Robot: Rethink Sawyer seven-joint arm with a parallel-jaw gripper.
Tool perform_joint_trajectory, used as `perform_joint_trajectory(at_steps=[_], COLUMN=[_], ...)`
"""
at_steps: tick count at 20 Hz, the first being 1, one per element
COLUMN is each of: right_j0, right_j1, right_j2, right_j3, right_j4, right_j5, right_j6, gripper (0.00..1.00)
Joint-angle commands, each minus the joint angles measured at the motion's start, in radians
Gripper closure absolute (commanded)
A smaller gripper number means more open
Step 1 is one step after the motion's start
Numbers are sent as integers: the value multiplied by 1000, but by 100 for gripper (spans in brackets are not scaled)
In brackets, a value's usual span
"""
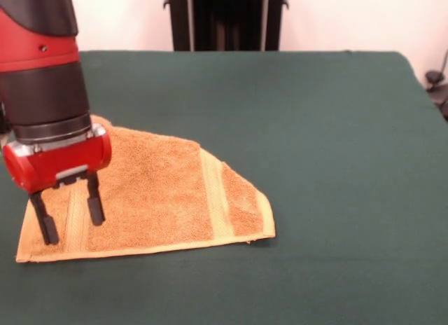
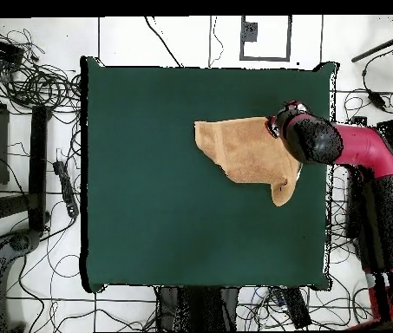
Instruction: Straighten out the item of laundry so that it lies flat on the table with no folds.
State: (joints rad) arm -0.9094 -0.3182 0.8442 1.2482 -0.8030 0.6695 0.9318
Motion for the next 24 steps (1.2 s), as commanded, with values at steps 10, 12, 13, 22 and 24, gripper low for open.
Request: perform_joint_trajectory(at_steps=[10,12,13,22,24], right_j0=[184,203,214,293,307], right_j1=[-346,-356,-347,-249,-240], right_j2=[-210,-233,-246,-354,-373], right_j3=[248,264,263,274,278], right_j4=[223,236,228,221,228], right_j5=[288,276,255,205,206], right_j6=[261,274,275,260,256], gripper=[0,0,0,0,0])
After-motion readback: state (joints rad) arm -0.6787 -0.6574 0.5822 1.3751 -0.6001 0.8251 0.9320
